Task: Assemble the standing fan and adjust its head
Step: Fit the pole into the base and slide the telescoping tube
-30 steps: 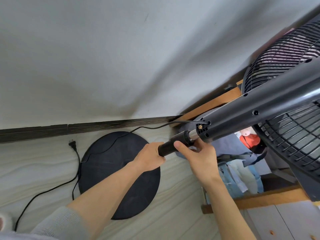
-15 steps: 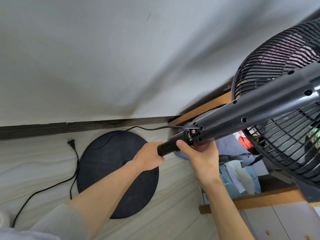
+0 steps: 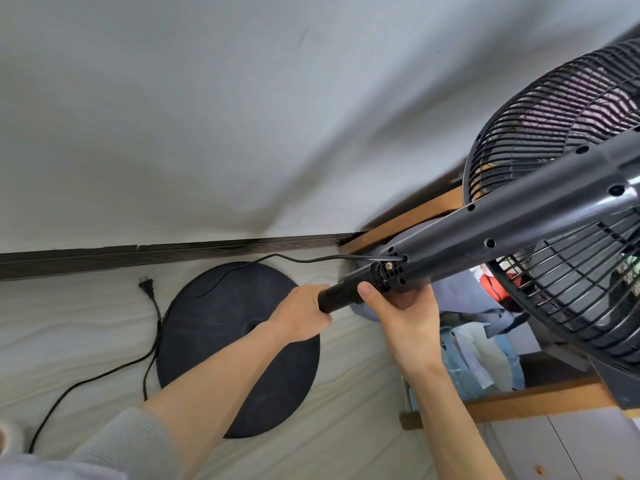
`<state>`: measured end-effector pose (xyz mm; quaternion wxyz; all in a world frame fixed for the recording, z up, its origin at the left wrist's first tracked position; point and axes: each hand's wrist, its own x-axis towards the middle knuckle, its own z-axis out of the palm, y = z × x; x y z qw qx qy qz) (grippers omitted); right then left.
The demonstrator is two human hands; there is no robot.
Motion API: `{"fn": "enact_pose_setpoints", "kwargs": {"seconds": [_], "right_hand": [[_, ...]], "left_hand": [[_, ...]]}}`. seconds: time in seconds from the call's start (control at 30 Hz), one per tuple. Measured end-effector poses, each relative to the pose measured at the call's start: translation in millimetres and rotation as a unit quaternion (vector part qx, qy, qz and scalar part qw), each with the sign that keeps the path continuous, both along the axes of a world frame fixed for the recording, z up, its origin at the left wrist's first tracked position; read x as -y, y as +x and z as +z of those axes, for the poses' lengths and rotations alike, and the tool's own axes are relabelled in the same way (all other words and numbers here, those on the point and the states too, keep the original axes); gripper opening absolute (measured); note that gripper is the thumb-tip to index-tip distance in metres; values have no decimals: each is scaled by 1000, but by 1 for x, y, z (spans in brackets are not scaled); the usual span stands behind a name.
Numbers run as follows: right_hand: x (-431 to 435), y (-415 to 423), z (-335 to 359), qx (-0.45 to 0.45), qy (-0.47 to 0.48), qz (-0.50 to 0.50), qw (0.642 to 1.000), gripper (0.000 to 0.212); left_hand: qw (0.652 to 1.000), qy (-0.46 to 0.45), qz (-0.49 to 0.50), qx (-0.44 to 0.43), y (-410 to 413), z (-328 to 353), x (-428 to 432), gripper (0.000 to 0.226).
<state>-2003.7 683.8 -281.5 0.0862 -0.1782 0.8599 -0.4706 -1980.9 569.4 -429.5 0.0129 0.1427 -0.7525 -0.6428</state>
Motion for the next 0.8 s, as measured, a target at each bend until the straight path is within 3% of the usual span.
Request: {"fn": "enact_pose_setpoints", "kwargs": {"seconds": [0.3,0.43,0.53,0.7,0.8], "right_hand": [[-5,-1,4,34,23,34,999,38],[-8,-9,12,89,-107,43,989,52],[-4,-19,25,110,-184,42,976,44],[6,-10,32,31,-104,-23,994,20],[13,-1,31,-1,-111,-73,991,20]], "left_hand": [[1000,9,4,3,0,-4,-2,20],[1000,9,-1,1,0,-6,-2,23],[1000,10,-3,0,-1,-6,-2,22],[1000,-1,-22,4,-1,-6,0,22],[998,-9,-54,15,-5,-3,5,24]]}}
